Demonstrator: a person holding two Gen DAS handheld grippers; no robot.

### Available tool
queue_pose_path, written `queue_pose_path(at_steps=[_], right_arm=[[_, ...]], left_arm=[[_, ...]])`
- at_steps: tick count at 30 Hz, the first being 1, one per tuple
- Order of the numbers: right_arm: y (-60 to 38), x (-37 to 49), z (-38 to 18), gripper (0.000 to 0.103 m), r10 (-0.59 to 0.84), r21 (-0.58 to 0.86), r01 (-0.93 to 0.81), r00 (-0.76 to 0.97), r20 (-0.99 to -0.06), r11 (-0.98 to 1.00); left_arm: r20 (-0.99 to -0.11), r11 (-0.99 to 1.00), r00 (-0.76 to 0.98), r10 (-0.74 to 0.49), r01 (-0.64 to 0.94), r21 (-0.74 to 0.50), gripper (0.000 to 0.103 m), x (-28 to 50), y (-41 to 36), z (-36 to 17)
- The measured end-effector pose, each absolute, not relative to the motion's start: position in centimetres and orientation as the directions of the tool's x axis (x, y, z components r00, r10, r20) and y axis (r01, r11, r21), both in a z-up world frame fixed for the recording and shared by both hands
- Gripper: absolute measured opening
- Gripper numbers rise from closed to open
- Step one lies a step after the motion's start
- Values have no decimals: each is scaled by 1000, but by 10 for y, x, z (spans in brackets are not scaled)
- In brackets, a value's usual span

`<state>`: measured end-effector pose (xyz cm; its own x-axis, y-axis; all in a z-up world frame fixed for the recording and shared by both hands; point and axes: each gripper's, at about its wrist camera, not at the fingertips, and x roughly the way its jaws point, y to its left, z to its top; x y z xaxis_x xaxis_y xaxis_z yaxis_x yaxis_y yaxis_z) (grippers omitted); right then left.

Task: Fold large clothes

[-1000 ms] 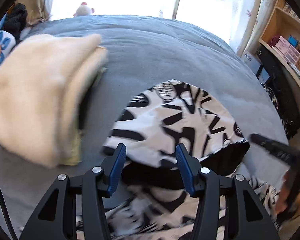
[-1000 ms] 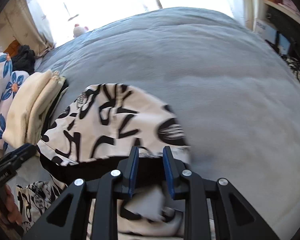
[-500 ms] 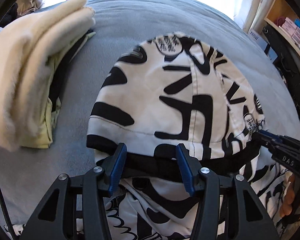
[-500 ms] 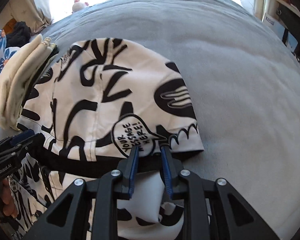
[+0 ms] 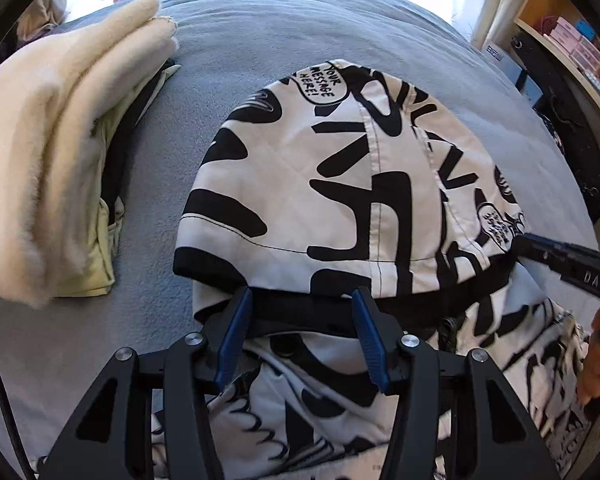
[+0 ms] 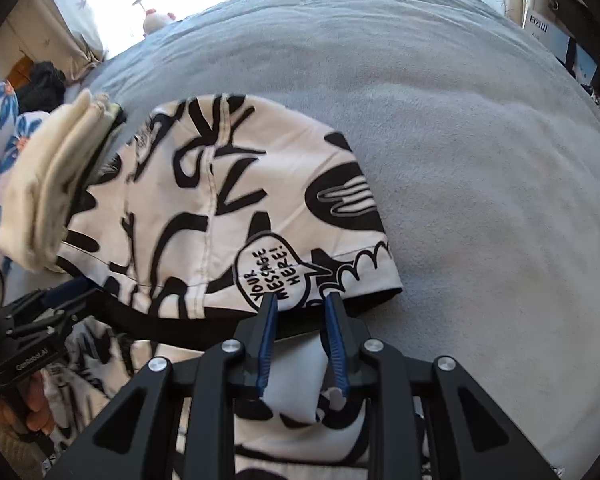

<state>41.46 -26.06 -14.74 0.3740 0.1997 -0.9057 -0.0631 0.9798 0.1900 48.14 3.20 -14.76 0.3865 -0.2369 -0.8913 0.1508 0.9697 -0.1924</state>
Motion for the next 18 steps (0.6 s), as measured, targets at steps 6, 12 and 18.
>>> queue_pose_path(at_steps=[6,12,18], right_arm=[[-278,427,-114,50,218,225,-35,427,-878,974],[-291,466,-119,58,195,204,-18,388,-901,979],[-291,494,-139,58,208,210,-33,344,-915,977]], left_arm=[[-881,958,388,-269,199,-205,63,495,35,-116],[-889,944,331,-315,201,-260,66,535,40,-109],[-876,910,297,-380,289,-297,66,540,36,-101]])
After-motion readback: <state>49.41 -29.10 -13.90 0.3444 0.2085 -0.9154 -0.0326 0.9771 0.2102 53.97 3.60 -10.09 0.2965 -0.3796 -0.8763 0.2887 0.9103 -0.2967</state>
